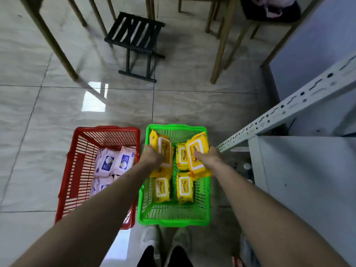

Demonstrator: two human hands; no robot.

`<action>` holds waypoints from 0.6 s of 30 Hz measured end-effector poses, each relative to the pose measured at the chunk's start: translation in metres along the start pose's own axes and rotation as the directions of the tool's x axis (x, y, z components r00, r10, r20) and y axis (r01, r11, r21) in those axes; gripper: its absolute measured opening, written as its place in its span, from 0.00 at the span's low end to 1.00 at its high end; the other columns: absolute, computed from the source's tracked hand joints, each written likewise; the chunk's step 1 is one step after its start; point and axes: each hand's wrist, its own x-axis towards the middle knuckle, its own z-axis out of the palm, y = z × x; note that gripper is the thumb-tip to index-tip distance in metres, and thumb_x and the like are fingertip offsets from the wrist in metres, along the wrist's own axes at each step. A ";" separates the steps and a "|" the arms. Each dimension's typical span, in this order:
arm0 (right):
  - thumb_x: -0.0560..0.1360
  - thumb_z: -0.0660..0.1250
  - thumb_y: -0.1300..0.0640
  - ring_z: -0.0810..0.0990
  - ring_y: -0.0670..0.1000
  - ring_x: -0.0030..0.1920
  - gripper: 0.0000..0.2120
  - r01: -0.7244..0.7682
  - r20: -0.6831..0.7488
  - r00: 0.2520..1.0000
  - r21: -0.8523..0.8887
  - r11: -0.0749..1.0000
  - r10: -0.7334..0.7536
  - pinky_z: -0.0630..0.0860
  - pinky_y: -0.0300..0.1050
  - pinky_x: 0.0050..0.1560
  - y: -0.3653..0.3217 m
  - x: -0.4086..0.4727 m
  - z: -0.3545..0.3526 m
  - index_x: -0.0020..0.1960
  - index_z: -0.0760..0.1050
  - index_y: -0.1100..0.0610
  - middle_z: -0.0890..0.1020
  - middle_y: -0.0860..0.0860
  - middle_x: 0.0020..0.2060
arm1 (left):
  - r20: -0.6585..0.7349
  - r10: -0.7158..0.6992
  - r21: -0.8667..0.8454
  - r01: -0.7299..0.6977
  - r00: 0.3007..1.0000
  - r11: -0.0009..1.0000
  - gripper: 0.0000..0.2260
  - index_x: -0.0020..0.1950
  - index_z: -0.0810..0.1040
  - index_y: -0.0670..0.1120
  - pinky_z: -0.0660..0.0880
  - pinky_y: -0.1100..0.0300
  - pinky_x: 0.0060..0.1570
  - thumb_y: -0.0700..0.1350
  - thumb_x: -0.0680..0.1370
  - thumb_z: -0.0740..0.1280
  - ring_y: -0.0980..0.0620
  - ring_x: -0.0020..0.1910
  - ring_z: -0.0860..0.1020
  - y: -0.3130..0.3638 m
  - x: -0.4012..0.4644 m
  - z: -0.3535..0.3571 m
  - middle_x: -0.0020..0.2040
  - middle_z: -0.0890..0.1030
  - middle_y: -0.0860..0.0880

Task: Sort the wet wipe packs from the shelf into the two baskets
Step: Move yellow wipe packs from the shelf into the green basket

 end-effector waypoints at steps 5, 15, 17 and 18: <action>0.72 0.74 0.51 0.80 0.59 0.59 0.22 -0.062 -0.023 0.998 -0.027 0.998 0.061 0.77 0.55 0.60 0.048 0.102 0.066 0.60 0.76 0.62 0.81 0.59 0.59 | 0.005 -0.034 0.091 0.033 0.999 0.995 0.27 0.70 0.62 0.37 0.73 0.58 0.35 0.42 0.76 0.70 0.42 0.51 0.79 -0.059 0.103 0.054 0.61 0.76 0.37; 0.76 0.69 0.53 0.77 0.61 0.63 0.22 -0.046 -0.060 0.997 0.103 0.994 0.052 0.75 0.55 0.63 0.098 0.247 0.145 0.65 0.71 0.63 0.78 0.60 0.63 | -0.049 0.026 0.073 -0.022 0.998 0.997 0.18 0.63 0.67 0.38 0.78 0.47 0.54 0.43 0.78 0.68 0.39 0.56 0.78 -0.105 0.255 0.126 0.59 0.77 0.37; 0.77 0.68 0.53 0.75 0.60 0.65 0.24 -0.033 -0.036 0.999 0.159 0.987 0.039 0.73 0.54 0.65 0.102 0.265 0.154 0.68 0.69 0.62 0.76 0.59 0.66 | -0.043 0.033 0.036 -0.031 0.999 0.999 0.17 0.63 0.68 0.38 0.78 0.46 0.55 0.42 0.78 0.68 0.39 0.55 0.78 -0.109 0.274 0.133 0.59 0.77 0.38; 0.77 0.68 0.52 0.74 0.60 0.67 0.26 -0.037 -0.011 0.999 0.185 0.982 0.040 0.71 0.54 0.67 0.105 0.273 0.159 0.71 0.66 0.62 0.74 0.59 0.68 | -0.035 0.033 0.017 -0.032 0.999 0.999 0.16 0.63 0.68 0.39 0.79 0.47 0.53 0.41 0.78 0.67 0.40 0.55 0.79 -0.112 0.281 0.136 0.59 0.77 0.38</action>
